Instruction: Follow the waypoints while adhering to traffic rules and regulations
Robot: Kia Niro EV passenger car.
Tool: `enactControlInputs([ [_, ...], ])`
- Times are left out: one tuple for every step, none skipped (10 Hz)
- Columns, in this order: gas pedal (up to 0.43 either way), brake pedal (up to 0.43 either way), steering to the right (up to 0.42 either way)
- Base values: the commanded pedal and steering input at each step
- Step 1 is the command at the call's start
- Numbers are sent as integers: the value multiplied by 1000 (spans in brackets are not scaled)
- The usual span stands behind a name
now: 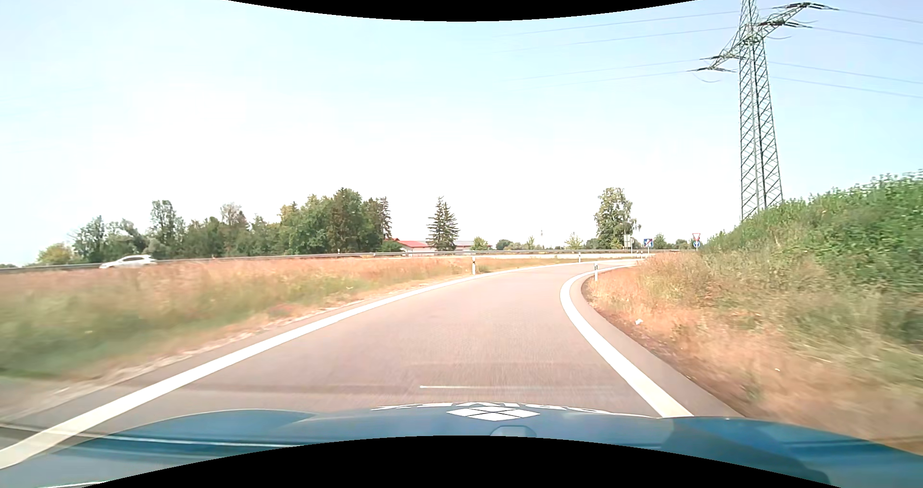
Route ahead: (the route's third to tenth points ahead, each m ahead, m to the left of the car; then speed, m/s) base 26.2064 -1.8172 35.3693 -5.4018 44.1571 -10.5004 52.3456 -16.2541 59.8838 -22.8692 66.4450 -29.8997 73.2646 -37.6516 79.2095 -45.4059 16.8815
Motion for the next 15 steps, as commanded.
enactControlInputs([
  [118, 0, 56],
  [118, 0, 60],
  [118, 0, 61],
  [118, 0, 62],
  [67, 0, 62],
  [0, 0, 62],
  [0, 0, 63],
  [0, 0, 63],
  [0, 0, 62],
  [0, 0, 61],
  [0, 0, 60],
  [0, 0, 60],
  [0, 0, 60],
  [0, 0, 61],
  [0, 0, 62],
])
